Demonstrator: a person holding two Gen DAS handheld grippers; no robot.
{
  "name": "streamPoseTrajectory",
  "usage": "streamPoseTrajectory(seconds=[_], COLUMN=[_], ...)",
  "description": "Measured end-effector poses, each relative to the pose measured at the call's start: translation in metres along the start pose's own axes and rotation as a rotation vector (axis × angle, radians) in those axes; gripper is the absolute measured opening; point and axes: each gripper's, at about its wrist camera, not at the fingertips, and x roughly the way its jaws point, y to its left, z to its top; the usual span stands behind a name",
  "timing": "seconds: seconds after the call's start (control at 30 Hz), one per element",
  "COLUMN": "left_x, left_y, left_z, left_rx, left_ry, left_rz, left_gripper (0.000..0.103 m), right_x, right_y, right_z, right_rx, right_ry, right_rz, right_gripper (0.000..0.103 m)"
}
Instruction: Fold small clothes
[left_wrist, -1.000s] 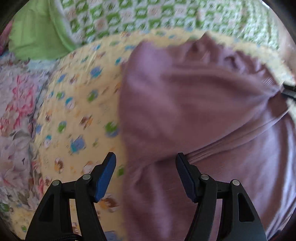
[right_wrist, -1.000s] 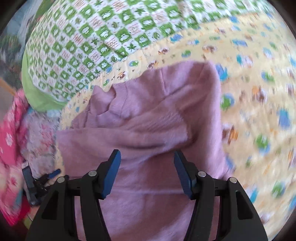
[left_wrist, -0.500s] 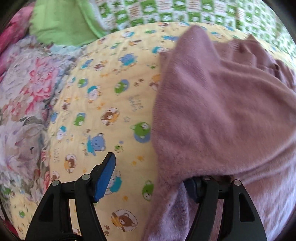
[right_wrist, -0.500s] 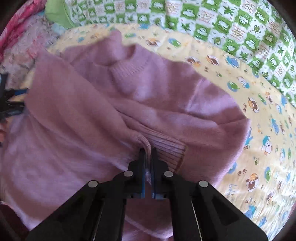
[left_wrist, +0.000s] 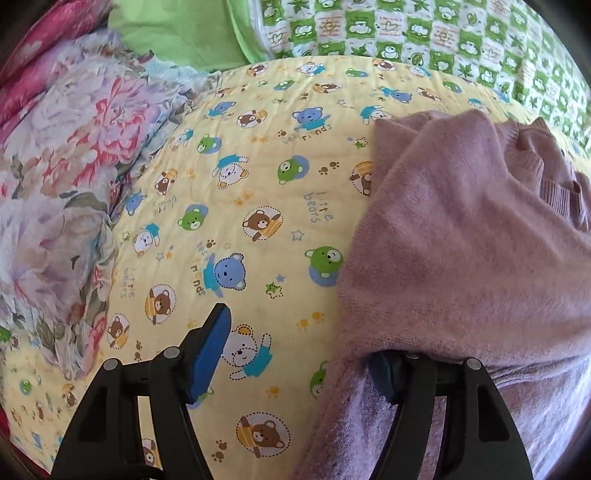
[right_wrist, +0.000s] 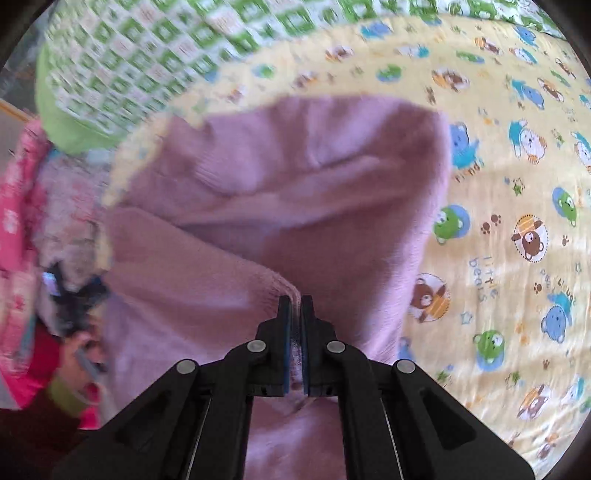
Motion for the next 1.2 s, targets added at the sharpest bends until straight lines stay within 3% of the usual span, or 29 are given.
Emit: streamPoseTrajectory(seconds=[0.13,0.27,0.33,0.47,0.6,0.63,0.73,0.8,0.9,0.93,1.0,1.03,1.2], left_x=[0.002,-0.016,-0.026,-0.055,-0.081,-0.080,-0.074,-0.068,-0.043,-0.036,-0.022,-0.018,-0.014], left_y=[0.004,0.013,0.021,0.030,0.024,0.017,0.000,-0.004,-0.014,-0.016,-0.018,-0.018,-0.013], left_z=[-0.004,-0.017,-0.025,-0.035,-0.030,-0.027,-0.019,-0.012,-0.006,-0.006,-0.007,-0.009,-0.011], left_rx=[0.005,0.031,0.017,-0.029,-0.134,-0.149,-0.174,-0.202,-0.202,-0.193,-0.181,-0.189,-0.209], left_ry=[0.027,0.027,0.038,0.022,0.025,0.039,0.024,-0.008,0.033,0.046,0.085,0.093,0.094], left_rz=[-0.024,-0.034,-0.047,-0.076,-0.308,-0.343,-0.345,-0.367,-0.378,-0.365,-0.349,-0.339,-0.321], left_gripper=[0.074,0.075,0.075,0.073,0.073,0.073,0.073,0.073,0.073,0.073,0.073,0.073,0.073], right_x=[0.012,-0.016,-0.026,-0.002,0.048,0.059,0.112,0.139,0.174,0.186,0.194,0.197,0.195], right_y=[0.001,0.042,0.072,0.148,0.234,0.250,0.301,0.317,0.320,0.321,0.319,0.324,0.351], right_z=[0.001,0.007,0.012,0.045,0.085,0.092,0.125,0.136,0.142,0.143,0.144,0.145,0.164], right_rx=[-0.003,-0.066,-0.110,-0.222,-0.249,-0.263,-0.327,-0.347,-0.374,-0.387,-0.415,-0.432,-0.461], right_ry=[0.027,-0.077,-0.135,-0.074,0.023,0.037,0.114,0.178,0.270,0.295,0.314,0.320,0.199], right_rz=[-0.161,-0.274,-0.175,0.062,0.331,0.340,0.326,0.310,0.213,0.183,0.188,0.200,0.290], right_gripper=[0.009,0.038,0.047,0.050,0.050,0.050,0.050,0.050,0.050,0.047,0.009,0.004,0.004])
